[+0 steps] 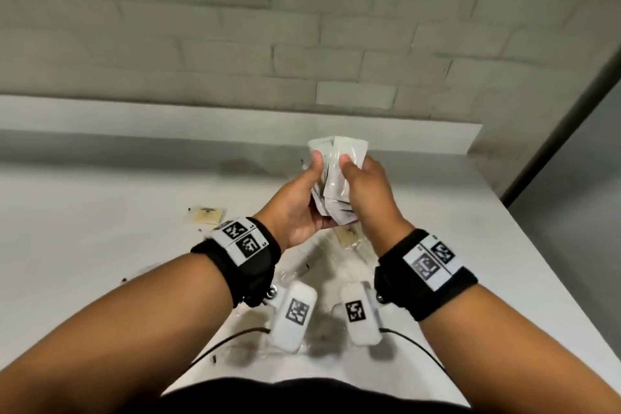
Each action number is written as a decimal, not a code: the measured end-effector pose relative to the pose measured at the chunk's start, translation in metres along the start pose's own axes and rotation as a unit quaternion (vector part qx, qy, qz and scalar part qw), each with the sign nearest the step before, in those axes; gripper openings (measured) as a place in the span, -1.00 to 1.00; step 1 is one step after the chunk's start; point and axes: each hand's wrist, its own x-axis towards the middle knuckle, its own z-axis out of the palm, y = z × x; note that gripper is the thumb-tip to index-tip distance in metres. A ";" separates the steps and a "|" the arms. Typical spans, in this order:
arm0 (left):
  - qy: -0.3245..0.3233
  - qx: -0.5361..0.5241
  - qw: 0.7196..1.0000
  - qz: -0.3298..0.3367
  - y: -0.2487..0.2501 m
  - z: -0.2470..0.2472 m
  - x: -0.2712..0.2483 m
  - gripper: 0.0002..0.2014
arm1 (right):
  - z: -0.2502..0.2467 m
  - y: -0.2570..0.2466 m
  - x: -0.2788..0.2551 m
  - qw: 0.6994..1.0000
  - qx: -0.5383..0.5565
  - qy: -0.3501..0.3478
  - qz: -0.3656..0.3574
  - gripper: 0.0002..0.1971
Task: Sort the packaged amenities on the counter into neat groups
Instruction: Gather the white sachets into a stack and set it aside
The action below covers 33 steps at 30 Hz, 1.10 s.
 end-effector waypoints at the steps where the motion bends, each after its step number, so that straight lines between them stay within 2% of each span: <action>1: 0.004 0.000 1.000 0.009 -0.001 0.001 -0.002 -0.51 | 0.003 0.003 -0.002 1.000 -0.029 0.009 0.004 -0.64; 2: 0.010 0.007 1.000 0.019 -0.003 0.000 -0.004 -0.59 | 0.006 0.007 -0.004 0.999 -0.038 0.015 0.003 -0.72; 4: 0.034 0.015 0.999 0.040 -0.008 -0.003 -0.006 -0.66 | 0.008 0.013 -0.008 0.999 -0.026 -0.030 -0.010 -0.69; 6: 0.054 0.007 0.997 0.052 -0.010 -0.008 -0.009 -0.60 | 0.004 0.017 -0.012 0.993 0.028 -0.114 -0.017 -0.61; 8: 0.062 0.004 0.996 0.061 -0.011 -0.011 -0.012 -0.56 | -0.006 0.015 -0.014 0.987 0.048 -0.151 0.001 -0.65; 11: 0.064 0.015 0.996 0.059 -0.016 -0.013 -0.014 -0.50 | -0.020 0.010 -0.012 0.990 -0.023 -0.138 -0.022 -0.67; 14: 0.110 0.016 0.993 0.046 -0.018 -0.012 -0.016 -0.58 | -0.031 0.001 -0.004 0.993 -0.004 -0.102 -0.059 -0.67; 17: 0.129 -0.018 0.991 0.039 -0.015 -0.015 -0.016 -0.64 | -0.044 -0.013 0.005 0.989 0.034 -0.042 -0.136 -0.83; 20: 0.104 -0.041 0.993 0.037 -0.008 -0.012 -0.015 -0.64 | -0.047 -0.017 0.001 0.977 0.034 -0.087 -0.193 -0.68; 22: 0.083 -0.041 0.995 0.037 -0.003 -0.008 -0.016 -0.64 | -0.044 -0.010 -0.005 0.974 0.030 -0.116 -0.192 -0.64; 25: 0.052 -0.008 0.998 0.046 -0.003 -0.006 -0.016 -0.73 | -0.045 0.003 -0.004 0.976 0.023 -0.094 -0.196 -0.61; 28: 0.064 0.020 0.996 0.053 -0.008 -0.008 -0.015 -0.71 | -0.045 0.008 -0.004 0.975 0.001 -0.085 -0.205 -0.65; 30: 0.075 0.028 0.995 0.065 -0.009 -0.009 -0.013 -0.69 | -0.045 0.008 -0.004 0.977 -0.021 -0.049 -0.206 -0.65; 32: 0.081 0.029 0.993 0.081 -0.008 -0.011 -0.012 -0.68 | -0.046 0.004 -0.005 0.987 0.015 -0.019 -0.158 -0.77; 33: 0.080 0.032 0.993 0.084 -0.008 -0.011 -0.012 -0.68 | -0.046 0.002 -0.004 0.991 0.041 -0.032 -0.120 -0.86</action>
